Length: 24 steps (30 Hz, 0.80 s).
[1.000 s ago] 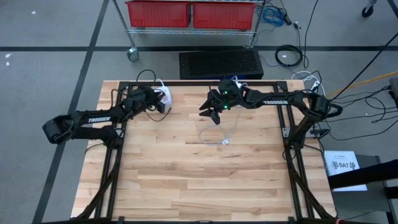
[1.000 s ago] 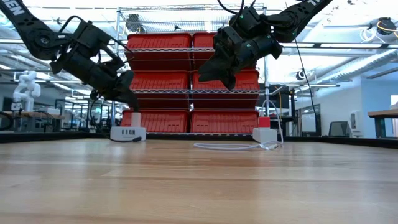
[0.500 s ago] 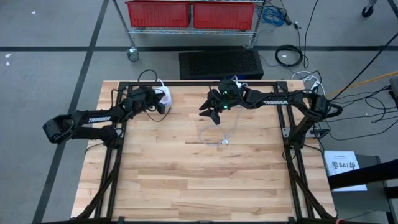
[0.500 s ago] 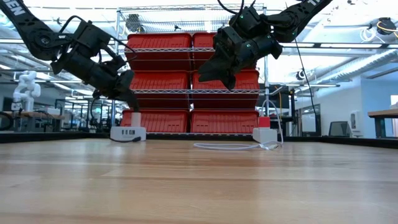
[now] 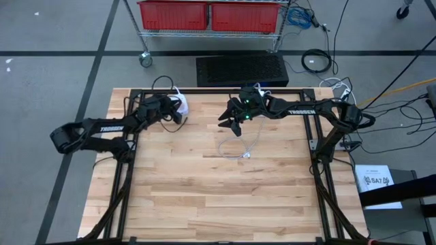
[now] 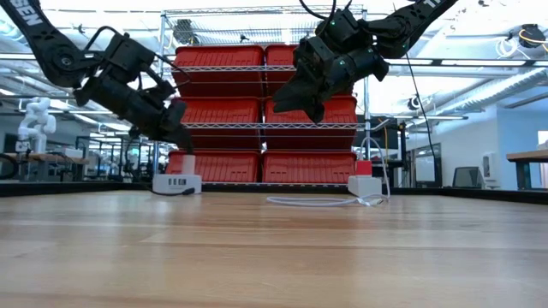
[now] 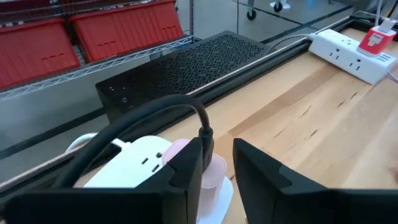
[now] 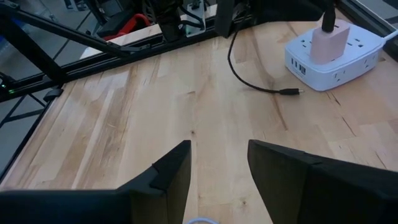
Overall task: Insert USB
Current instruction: Insert the black charger cable into the orange charger adapter
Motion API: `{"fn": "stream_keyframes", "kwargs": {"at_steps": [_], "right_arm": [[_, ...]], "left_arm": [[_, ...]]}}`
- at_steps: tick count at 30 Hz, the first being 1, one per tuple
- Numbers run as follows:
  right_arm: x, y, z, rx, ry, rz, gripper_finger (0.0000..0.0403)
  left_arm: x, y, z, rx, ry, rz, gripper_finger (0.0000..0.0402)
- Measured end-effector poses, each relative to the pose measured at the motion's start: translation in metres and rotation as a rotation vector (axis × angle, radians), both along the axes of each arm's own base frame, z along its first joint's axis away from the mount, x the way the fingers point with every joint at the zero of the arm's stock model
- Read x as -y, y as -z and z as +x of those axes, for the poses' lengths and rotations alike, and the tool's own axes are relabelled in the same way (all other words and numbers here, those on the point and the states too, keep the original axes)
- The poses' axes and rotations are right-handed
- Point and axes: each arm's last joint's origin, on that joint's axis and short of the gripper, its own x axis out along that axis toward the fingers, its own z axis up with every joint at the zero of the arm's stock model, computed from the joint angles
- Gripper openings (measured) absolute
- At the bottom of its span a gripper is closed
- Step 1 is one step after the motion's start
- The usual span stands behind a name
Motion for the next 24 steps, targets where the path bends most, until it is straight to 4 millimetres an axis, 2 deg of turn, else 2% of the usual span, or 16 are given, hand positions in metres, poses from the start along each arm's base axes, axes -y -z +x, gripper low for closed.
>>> {"fn": "stream_keyframes", "kwargs": {"at_steps": [7,15,19,24], "right_arm": [[0.0,0.0001,-0.0001,0.0,0.0,0.0,0.015],[0.0,0.0001,-0.0001,0.0,0.0,0.0,0.015],[-0.0001,0.0002,0.0,-0.001,0.0,0.0,0.015],[-0.0001,0.0002,0.0,0.0,-0.001,-0.002,0.015]], "left_arm": [[-0.0048,0.0082,0.0062,-0.012,0.016,0.015,0.0068],[-0.0047,0.0008,0.0062,-0.001,0.033,0.082,0.005],[-0.0043,0.0009,0.0063,-0.021,0.052,0.098,0.0058],[-0.0041,0.0012,0.0063,-0.022,0.058,0.094,0.0096]]}}
